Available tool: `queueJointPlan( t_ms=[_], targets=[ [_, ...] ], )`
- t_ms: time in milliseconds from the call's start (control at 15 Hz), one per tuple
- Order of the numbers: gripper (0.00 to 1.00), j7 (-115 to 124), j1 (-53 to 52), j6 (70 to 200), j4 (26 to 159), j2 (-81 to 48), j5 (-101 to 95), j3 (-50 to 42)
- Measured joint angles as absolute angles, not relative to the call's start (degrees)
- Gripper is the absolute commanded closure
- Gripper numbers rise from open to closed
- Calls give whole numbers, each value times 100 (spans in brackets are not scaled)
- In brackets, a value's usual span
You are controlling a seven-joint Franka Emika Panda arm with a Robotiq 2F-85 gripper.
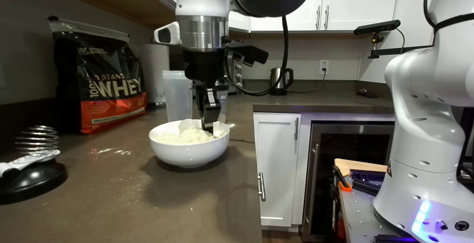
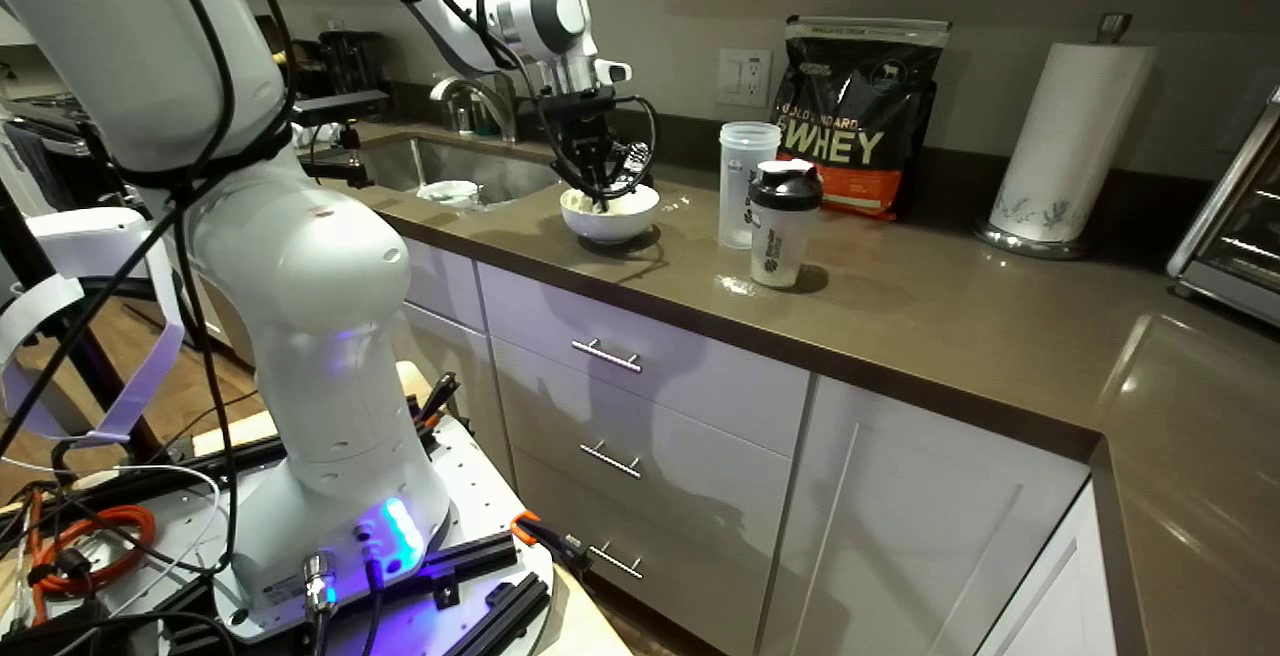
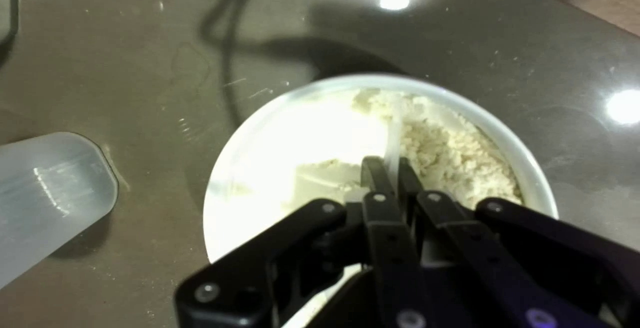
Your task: Get one scoop of the contents in the white bowl and put in the open clear cup
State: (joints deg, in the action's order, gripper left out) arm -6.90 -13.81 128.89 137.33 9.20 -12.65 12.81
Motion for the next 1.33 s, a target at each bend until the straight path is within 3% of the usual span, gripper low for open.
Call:
queueJointPlan(
  t_ms=[1333],
  targets=[
    [98,-1114,-1376,12350,13384,831,-556,1103]
  ],
)
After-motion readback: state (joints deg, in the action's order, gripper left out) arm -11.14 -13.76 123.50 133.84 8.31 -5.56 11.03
